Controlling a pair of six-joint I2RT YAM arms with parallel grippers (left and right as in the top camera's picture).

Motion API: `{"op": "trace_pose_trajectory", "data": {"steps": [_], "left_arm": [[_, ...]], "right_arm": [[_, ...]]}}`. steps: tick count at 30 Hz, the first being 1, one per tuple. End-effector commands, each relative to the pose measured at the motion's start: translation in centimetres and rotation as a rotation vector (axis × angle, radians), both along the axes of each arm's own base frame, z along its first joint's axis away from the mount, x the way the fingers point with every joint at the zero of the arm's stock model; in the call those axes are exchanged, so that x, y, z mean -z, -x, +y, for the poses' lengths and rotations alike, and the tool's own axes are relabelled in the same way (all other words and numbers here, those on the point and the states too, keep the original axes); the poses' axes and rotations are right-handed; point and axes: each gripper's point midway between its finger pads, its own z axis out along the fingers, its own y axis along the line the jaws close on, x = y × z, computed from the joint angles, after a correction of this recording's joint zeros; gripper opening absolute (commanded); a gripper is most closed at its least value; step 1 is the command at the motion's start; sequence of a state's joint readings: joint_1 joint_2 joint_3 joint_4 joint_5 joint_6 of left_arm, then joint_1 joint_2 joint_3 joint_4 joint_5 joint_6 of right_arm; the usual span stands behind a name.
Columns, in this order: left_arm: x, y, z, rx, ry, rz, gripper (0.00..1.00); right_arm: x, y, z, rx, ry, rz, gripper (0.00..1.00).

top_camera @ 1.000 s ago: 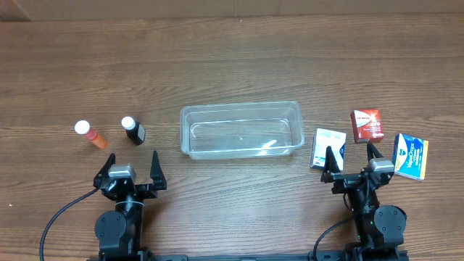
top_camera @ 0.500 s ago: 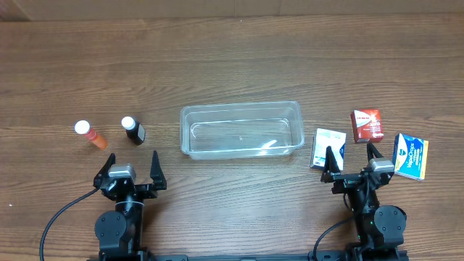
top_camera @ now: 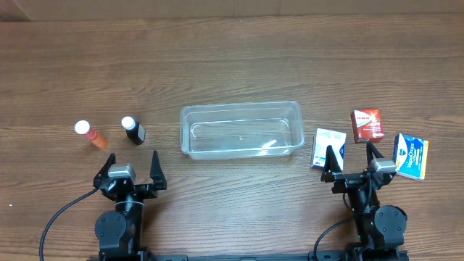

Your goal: Pack container

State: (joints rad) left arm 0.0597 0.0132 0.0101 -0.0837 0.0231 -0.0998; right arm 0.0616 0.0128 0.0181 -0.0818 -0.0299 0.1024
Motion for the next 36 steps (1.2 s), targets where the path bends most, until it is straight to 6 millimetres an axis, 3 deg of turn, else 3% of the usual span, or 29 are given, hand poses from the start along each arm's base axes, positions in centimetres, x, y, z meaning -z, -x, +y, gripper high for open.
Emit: {"op": "trace_pose_trajectory", "data": {"steps": [1,4,9,14,21,29,33,36], "left_arm": [[-1.4,0.5,-0.3,0.01,0.067,0.006,1.0],[-4.2,1.5,0.1,-0.015,0.052,-0.001,1.0],[-10.8,2.5,0.1,-0.015,0.028,-0.01,1.0],[-13.4,1.2,0.2,-0.018,0.039,0.177,1.0],[-14.8,-1.0,0.3,-0.022,0.059,0.53,1.0],[-14.0,-0.2,0.3,-0.004,0.044,0.965,1.0],[-14.0,-2.4,1.3,-0.012,-0.042,0.965,1.0],[-13.0,-4.2,1.9,-0.033,-0.052,0.987,1.0]], "right_arm": [[0.3,0.1,0.5,-0.021,-0.057,0.019,1.0],[0.3,0.3,0.4,-0.02,-0.055,0.064,1.0],[-2.5,0.3,0.4,-0.018,-0.044,0.133,1.0],[-4.6,-1.1,0.6,-0.017,-0.038,0.295,1.0],[-6.2,-3.1,0.7,-0.008,-0.02,0.588,1.0],[-4.9,-2.5,1.1,-0.015,0.005,1.063,1.0],[-5.2,-4.2,0.3,0.02,0.001,1.057,1.0],[-4.8,-4.9,-1.0,0.062,-0.037,1.064,1.0]]}}
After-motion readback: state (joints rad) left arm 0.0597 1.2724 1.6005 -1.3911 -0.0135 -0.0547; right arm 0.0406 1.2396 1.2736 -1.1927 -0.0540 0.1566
